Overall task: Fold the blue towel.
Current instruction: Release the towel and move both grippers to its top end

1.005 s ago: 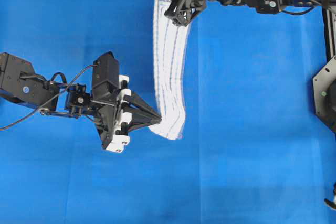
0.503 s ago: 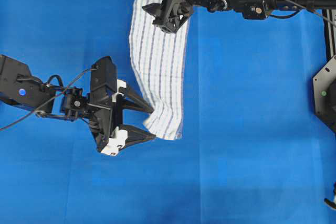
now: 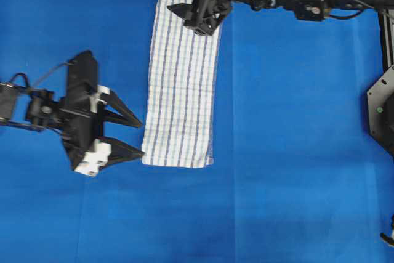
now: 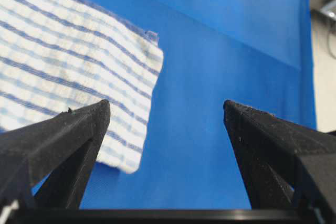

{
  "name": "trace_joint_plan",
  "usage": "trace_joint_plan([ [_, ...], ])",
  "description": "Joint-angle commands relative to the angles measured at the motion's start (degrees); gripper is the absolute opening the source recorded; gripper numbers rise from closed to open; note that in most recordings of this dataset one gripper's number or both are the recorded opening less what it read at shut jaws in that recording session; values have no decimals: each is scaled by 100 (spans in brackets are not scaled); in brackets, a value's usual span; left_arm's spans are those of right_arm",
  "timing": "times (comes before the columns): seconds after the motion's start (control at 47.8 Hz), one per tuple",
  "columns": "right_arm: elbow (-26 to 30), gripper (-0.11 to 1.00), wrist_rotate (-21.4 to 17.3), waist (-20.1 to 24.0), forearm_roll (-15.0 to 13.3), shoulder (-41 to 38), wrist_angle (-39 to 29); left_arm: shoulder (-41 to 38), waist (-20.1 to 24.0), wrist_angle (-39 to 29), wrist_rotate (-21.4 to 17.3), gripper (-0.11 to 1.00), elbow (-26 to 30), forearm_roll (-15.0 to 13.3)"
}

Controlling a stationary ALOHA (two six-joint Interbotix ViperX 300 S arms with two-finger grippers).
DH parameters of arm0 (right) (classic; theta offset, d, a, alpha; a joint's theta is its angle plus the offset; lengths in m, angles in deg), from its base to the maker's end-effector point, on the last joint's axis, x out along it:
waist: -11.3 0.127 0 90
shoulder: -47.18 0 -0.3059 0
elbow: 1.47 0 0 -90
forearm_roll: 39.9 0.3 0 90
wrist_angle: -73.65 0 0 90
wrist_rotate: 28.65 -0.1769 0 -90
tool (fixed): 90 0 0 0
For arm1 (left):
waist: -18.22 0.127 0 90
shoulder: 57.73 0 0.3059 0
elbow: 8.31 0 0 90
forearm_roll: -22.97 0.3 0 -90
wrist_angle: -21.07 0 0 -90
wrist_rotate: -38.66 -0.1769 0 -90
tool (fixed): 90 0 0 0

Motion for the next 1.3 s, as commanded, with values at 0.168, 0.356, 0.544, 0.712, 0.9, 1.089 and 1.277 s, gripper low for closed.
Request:
trace_joint_plan([
  [0.168, -536, 91, -26, 18, -18, 1055, 18, 853, 677, -141, -642, 92, -185, 105],
  [0.356, -1160, 91, -62, 62, -18, 1608, 176, 1002, 1503, -141, -1740, 92, -202, 114],
  [0.544, -1723, 91, -79, 132, -18, 2048, 466, 826, 2145, -88, -2602, 92, -26, 114],
  [0.712, -2153, 91, -97, 158, -9, 2435, 677, 668, 2443, -62, -3067, 92, 149, 105],
  [0.9, -2312, 91, -114, 158, -9, 2575, 765, 554, 2531, -62, -3164, 92, 264, 114],
  [1.089, -2153, 91, -97, 105, 0, 2355, 844, 272, 2856, -26, -3217, 92, 475, 114],
  [1.277, -1925, 91, -97, -114, 0, 1758, 932, -527, 3454, 149, -3533, 92, 923, 114],
])
